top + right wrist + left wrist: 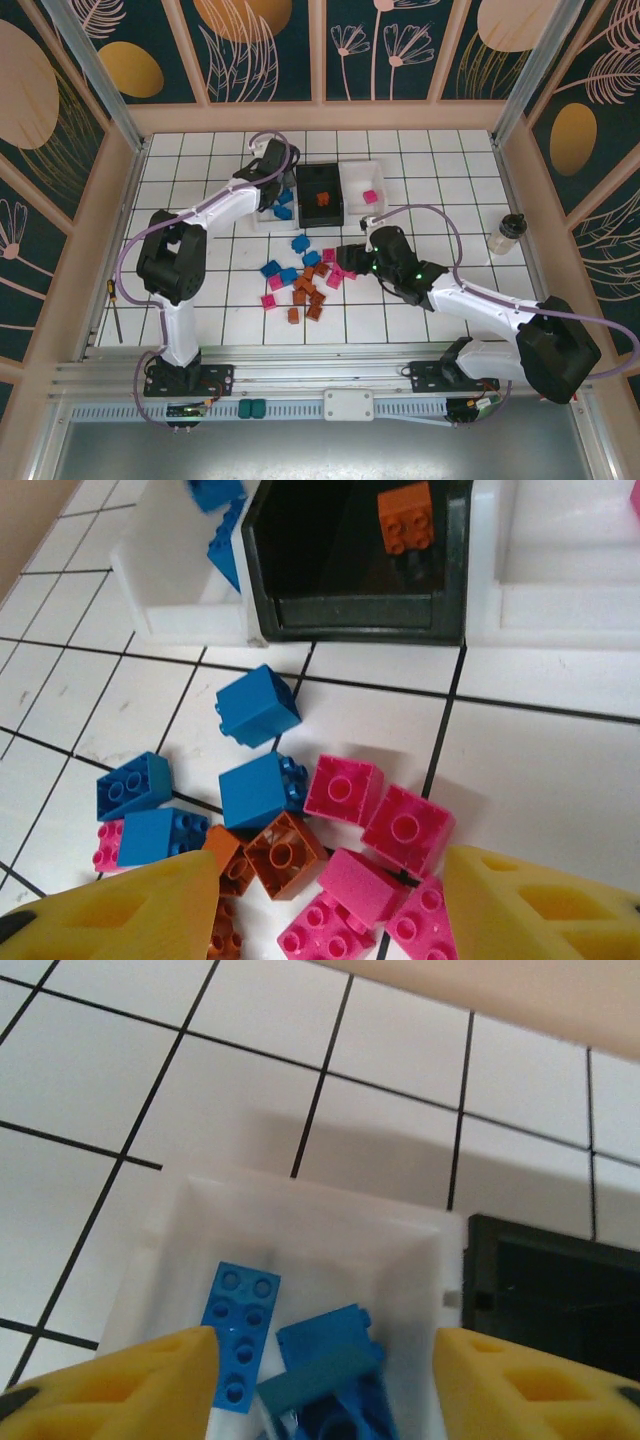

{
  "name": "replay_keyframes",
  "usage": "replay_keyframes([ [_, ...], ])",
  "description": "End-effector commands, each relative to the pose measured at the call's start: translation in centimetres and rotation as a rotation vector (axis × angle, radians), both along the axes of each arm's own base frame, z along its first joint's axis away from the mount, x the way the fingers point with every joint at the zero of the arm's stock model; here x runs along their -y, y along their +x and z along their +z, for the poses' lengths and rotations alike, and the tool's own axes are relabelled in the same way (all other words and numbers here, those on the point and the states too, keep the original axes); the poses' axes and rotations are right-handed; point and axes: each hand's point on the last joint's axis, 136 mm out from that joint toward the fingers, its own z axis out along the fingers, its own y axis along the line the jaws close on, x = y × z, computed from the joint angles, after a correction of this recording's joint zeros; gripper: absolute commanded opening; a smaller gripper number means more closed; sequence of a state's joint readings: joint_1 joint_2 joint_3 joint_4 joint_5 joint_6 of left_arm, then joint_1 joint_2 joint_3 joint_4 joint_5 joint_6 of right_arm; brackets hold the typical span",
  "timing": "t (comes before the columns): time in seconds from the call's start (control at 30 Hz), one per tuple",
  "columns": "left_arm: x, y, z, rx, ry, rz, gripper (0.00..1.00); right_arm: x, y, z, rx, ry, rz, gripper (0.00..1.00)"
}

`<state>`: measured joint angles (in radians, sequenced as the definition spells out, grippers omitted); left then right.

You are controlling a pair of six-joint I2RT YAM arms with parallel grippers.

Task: Sort the legos into containers by color
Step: Place the lego in the container, then rotate the lego at the bottom-center of the table.

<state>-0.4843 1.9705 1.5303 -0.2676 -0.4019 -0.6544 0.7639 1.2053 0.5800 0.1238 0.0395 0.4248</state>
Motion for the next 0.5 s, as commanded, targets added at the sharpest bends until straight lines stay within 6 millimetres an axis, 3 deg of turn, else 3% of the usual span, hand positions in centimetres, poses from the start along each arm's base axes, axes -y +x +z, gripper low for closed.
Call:
replay_keyframes([
  [0.0, 0.0, -0.2, 4.1, 0.064, -0.044, -0.021, 0.7, 0.1, -1.0, -1.5, -0.055, -0.005, 0.006, 0.62],
  [0.13, 0.7, -2.2, 8.0, 0.137, -0.155, -0.085, 0.9, 0.7, -1.1, -2.8, -0.089, -0.027, -0.028, 0.62],
  [0.17, 1.0, -3.0, 8.0, 0.136, -0.184, -0.106, 0.94, 0.9, -1.1, -3.2, -0.098, -0.036, -0.039, 0.62],
  [0.23, 1.4, -5.3, 10.0, 0.181, -0.251, -0.149, 0.99, 1.2, -1.2, -4.2, -0.121, -0.059, -0.054, 0.62],
  [0.33, 2.1, -9.0, 9.5, 0.188, -0.278, -0.199, 0.98, 1.0, -1.3, -5.4, -0.15, -0.074, -0.044, 0.62],
  [0.47, 2.0, -13.5, 6.3, 0.138, -0.316, -0.229, 0.99, 0.6, -0.8, -6.6, -0.171, -0.087, -0.053, 0.63],
])
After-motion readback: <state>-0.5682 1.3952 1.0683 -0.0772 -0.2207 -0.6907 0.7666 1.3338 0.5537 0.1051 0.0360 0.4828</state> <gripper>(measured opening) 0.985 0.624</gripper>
